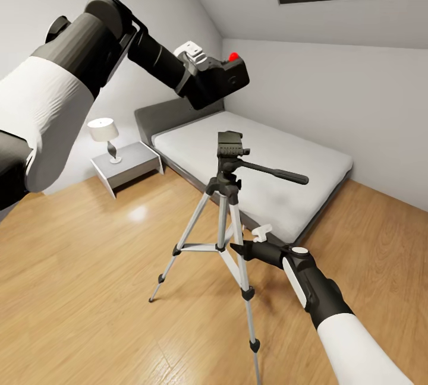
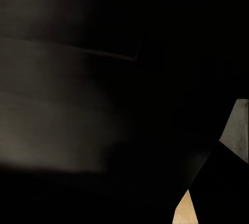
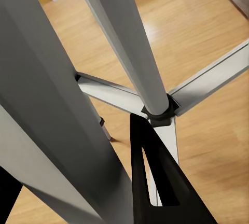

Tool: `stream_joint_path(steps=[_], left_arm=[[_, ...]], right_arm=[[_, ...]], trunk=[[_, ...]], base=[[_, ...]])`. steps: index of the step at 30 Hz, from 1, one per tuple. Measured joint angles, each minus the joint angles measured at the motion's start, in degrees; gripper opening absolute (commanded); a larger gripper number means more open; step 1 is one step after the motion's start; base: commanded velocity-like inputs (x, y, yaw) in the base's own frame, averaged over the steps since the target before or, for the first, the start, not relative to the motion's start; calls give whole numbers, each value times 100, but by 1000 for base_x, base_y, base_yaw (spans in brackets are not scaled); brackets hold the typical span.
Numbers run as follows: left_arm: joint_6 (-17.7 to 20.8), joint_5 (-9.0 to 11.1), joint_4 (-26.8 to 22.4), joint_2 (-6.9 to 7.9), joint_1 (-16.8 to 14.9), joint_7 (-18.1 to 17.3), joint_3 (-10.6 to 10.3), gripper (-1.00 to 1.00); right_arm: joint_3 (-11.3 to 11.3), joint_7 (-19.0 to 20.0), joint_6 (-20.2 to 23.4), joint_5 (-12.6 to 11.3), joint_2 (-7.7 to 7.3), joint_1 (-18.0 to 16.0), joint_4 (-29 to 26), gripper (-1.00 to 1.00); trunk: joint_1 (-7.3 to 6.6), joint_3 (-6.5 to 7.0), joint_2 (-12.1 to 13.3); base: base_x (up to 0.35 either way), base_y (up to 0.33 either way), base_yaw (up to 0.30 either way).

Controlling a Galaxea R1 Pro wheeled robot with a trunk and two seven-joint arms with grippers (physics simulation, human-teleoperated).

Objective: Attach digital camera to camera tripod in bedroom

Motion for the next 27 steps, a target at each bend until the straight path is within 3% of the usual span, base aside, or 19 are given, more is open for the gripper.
stream_joint_path(steps=[10, 21, 26, 27], left_arm=[[-36, 45, -329, -13, 4, -258, -25, -100], [-80, 33, -373, -155, 7, -544, -90, -100], [-74, 2, -368, -236, 9, -545, -353, -100], [-72, -3, -367, -249, 8, -546, -499, -100]], right_arm=[[-1, -7, 0, -9, 0, -2, 0, -100], [0, -9, -1, -14, 0, -1, 0, -100], [11, -3, 3, 47, 1, 1, -17, -100], [11, -3, 8, 48, 2, 1, -20, -100]], trunk=[[0, 0, 0], [0, 0, 1], [1, 0, 1], [1, -1, 2]], base=[[0, 0, 0], [0, 0, 0], [0, 0, 0], [0, 0, 0]])
